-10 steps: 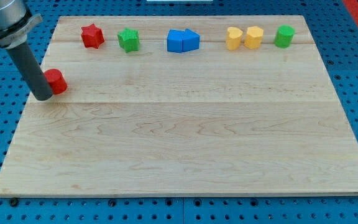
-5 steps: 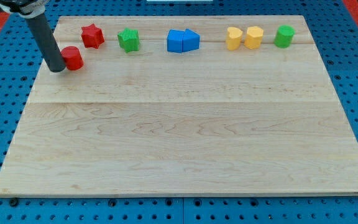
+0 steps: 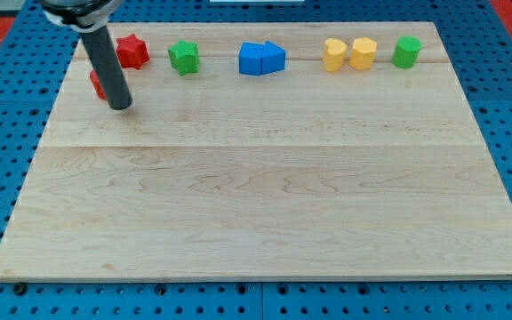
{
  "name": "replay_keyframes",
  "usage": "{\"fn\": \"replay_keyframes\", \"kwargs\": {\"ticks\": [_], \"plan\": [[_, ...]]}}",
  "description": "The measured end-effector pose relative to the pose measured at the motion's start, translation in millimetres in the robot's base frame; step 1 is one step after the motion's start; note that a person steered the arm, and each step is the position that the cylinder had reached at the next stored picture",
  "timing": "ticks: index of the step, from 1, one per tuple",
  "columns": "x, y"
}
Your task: Place the red blocks left to the green star to form a horizontal line
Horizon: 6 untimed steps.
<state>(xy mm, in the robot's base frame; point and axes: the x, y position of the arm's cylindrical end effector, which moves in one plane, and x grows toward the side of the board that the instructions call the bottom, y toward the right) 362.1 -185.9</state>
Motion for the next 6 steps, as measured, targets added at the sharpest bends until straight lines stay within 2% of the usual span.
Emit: {"fn": "replay_keyframes", "kwargs": {"ticks": [3, 6], "plan": [[-22.4, -79.5], [-44.7, -81.2]]}}
